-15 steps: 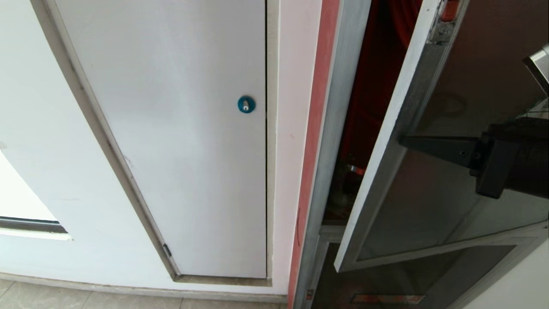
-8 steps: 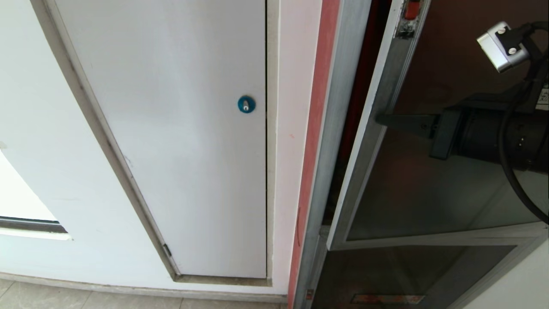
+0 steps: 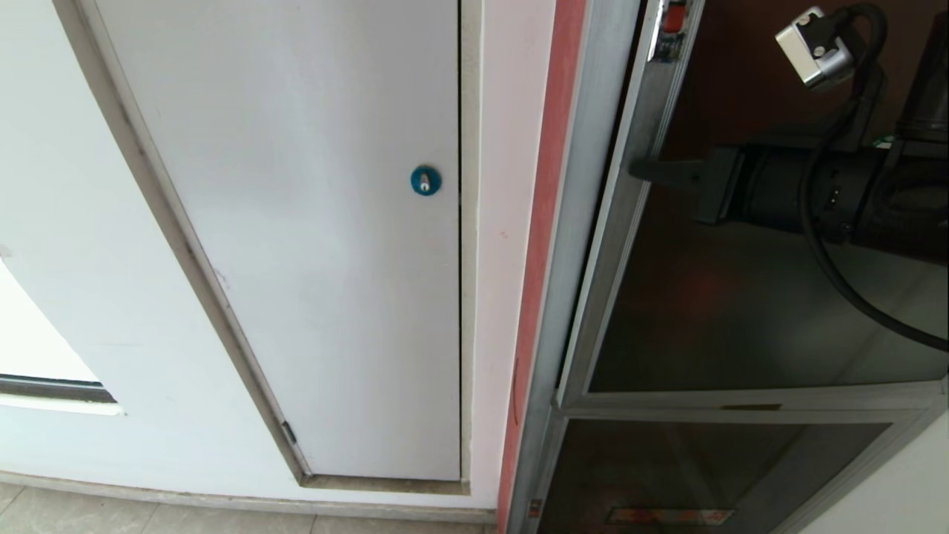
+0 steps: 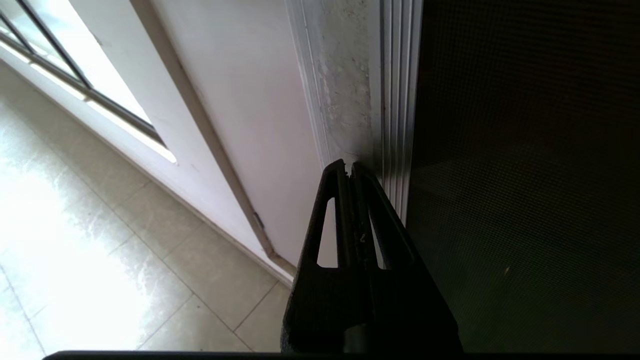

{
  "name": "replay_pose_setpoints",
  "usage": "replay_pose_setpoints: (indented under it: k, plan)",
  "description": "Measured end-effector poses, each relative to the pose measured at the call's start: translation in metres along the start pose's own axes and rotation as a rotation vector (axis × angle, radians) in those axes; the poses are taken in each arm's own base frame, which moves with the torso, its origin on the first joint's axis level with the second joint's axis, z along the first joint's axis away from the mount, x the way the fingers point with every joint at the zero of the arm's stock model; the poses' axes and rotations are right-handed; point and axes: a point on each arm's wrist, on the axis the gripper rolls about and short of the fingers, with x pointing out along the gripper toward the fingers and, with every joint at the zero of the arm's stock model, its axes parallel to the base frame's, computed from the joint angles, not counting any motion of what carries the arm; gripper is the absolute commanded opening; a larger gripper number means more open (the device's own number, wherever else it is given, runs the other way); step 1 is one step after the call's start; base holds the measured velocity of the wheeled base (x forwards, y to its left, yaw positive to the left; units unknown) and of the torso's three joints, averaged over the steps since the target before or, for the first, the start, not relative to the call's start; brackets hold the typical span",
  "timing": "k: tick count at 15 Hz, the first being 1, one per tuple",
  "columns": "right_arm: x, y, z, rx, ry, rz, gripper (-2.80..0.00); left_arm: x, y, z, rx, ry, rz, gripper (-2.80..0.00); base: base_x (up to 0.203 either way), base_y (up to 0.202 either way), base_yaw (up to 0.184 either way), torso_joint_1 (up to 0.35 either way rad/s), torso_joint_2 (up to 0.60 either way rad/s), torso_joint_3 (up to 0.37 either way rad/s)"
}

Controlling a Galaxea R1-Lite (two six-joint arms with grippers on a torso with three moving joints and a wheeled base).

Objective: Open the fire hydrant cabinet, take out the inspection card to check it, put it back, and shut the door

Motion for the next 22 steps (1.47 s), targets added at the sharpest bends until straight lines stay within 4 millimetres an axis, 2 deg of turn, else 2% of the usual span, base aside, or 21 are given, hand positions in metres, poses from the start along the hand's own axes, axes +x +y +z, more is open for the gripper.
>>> replay_pose_setpoints:
  k: [6,22]
  plan:
    - [0.018,-0.005,0.003,-0.001,-0.008,-0.044,-2.80,0.000,0.000,0.000,0.000,0.000,0.000,-2.80,0.000,0.000,0.000,0.000,0.00,0.000]
    - [0.035,-0.015,0.009,-0.002,-0.037,-0.161,-2.80,0.000,0.000,0.000,0.000,0.000,0.000,-2.80,0.000,0.000,0.000,0.000,0.00,0.000]
